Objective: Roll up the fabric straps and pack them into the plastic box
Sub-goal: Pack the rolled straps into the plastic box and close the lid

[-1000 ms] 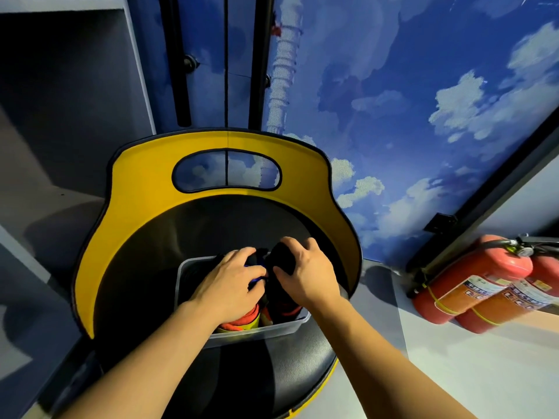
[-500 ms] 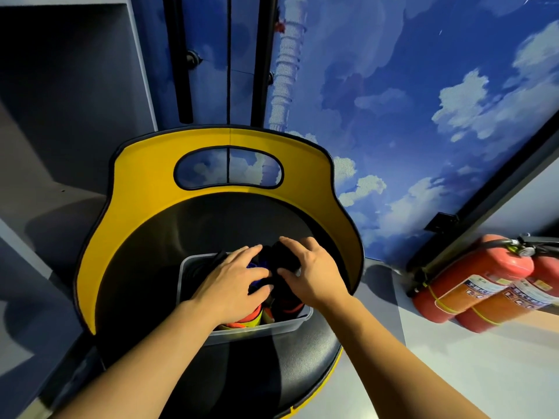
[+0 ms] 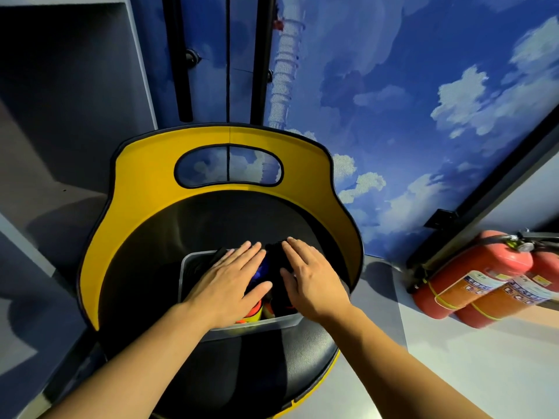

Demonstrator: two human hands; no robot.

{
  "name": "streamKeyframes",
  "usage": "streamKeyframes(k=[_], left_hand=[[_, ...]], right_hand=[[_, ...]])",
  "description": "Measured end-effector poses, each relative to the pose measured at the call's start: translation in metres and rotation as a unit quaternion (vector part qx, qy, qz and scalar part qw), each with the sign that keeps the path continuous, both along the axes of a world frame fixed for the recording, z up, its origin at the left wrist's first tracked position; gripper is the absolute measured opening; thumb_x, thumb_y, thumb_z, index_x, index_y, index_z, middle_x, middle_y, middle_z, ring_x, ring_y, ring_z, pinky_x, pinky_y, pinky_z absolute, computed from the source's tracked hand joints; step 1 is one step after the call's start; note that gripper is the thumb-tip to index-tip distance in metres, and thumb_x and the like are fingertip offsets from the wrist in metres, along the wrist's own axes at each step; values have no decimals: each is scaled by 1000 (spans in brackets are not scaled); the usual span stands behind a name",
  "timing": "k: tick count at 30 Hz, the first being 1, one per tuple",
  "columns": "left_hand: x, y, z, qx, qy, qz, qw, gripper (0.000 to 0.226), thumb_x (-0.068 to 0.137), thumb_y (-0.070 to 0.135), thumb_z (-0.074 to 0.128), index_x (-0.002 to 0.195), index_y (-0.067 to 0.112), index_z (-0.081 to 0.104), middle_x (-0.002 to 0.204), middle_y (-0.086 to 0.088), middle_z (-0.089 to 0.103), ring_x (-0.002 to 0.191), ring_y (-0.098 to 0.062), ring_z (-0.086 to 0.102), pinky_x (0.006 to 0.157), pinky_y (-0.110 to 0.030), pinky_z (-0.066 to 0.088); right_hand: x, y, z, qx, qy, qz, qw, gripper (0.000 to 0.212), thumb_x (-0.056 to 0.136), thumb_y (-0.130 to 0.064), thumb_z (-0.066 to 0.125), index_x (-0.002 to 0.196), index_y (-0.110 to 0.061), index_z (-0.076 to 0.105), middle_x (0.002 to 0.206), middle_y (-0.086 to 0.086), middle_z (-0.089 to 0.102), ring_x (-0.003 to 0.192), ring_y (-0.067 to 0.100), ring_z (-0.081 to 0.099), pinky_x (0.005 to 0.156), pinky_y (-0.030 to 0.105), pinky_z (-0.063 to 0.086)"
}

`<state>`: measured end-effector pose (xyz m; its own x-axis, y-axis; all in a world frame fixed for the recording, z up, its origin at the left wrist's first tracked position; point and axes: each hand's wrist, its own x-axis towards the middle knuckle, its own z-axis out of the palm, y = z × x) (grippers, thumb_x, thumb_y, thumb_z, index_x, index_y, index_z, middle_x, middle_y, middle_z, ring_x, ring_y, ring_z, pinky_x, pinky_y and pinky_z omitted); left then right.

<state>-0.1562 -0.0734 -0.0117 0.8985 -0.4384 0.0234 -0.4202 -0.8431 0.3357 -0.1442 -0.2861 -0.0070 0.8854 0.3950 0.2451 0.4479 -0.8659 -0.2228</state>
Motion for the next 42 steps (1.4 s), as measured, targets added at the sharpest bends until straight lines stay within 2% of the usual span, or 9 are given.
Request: streamKeyframes(k=[2, 4, 8, 13, 20, 25, 32, 38, 42], left_hand=[[-4, 0, -1, 18, 7, -1, 1000, 74, 101, 63, 23, 161, 24, 7, 168, 9, -5, 152, -3, -13, 119, -23, -9], [-7, 0, -1, 19, 21, 1, 1000, 74, 101, 63, 24, 161, 24, 5, 167, 10, -7, 151, -2, -14, 117, -21, -11], [-7, 1, -5, 0, 22, 2, 1000, 73, 102, 62, 26, 161, 25, 5, 167, 11, -6, 150, 1, -14, 117, -20, -10], [-6, 1, -7, -8, 19, 4, 1000, 73, 101, 62, 28, 161, 26, 5, 166, 13, -6, 149, 2, -14, 116, -18, -11], [-4, -1, -7, -14, 13, 2, 1000, 73, 101, 61, 31, 161, 25, 8, 166, 14, -5, 149, 2, -12, 115, -17, -11], [-6, 0, -4, -10, 15, 3, 1000, 73, 101, 61, 32, 161, 25, 7, 166, 14, -4, 149, 3, -13, 115, -17, -11], [-8, -3, -6, 15, 8, 9, 1000, 68, 105, 52, 29, 160, 26, 1, 166, 13, -8, 146, 3, -18, 111, -16, -17], [-8, -5, -6, 28, 14, 11, 999, 67, 105, 53, 22, 161, 25, 0, 167, 12, -8, 149, 1, -17, 113, -19, -17], [-17, -3, -7, 34, -14, 70, 997, 76, 97, 64, -1, 161, 24, 8, 168, 10, 1, 153, -7, -13, 123, -31, -9]], right_hand=[[-10, 0, -3, -21, 49, -2, 999, 66, 102, -46, 28, 158, -11, 24, 166, 8, 20, 154, 23, 16, 125, 38, 15], [-15, -1, -2, -32, 72, -3, 997, 69, 103, -51, 21, 160, -14, 11, 168, 2, 4, 155, 18, 0, 125, 32, 2], [-20, 2, 0, -57, 106, -7, 993, 72, 102, -58, 12, 161, -17, 4, 168, 0, -5, 154, 14, -9, 125, 32, -4], [-20, 2, -2, -63, 152, -6, 986, 81, 94, -63, 3, 160, -16, 5, 168, 0, -4, 153, 11, -11, 121, 28, -11], [-17, -1, -6, -78, 170, -10, 982, 72, 103, -58, 16, 161, -17, 5, 168, -2, -4, 153, 11, -11, 122, 32, -10], [-23, 5, -5, -74, 155, 2, 985, 85, 91, -65, -3, 160, -16, 1, 167, 0, -8, 152, 12, -16, 122, 31, -13], [-25, 10, -10, -72, 167, 4, 983, 87, 87, -65, -12, 159, -18, -3, 167, -1, -11, 152, 13, -18, 125, 37, -8], [-19, 11, -13, -88, 176, 1, 980, 66, 105, -52, 11, 160, -18, -3, 167, -2, -11, 152, 14, -17, 125, 37, -9], [-22, 18, -7, -50, 129, -12, 990, 66, 103, -49, 12, 161, -16, 6, 168, 0, 0, 154, 14, -9, 122, 31, -13]])
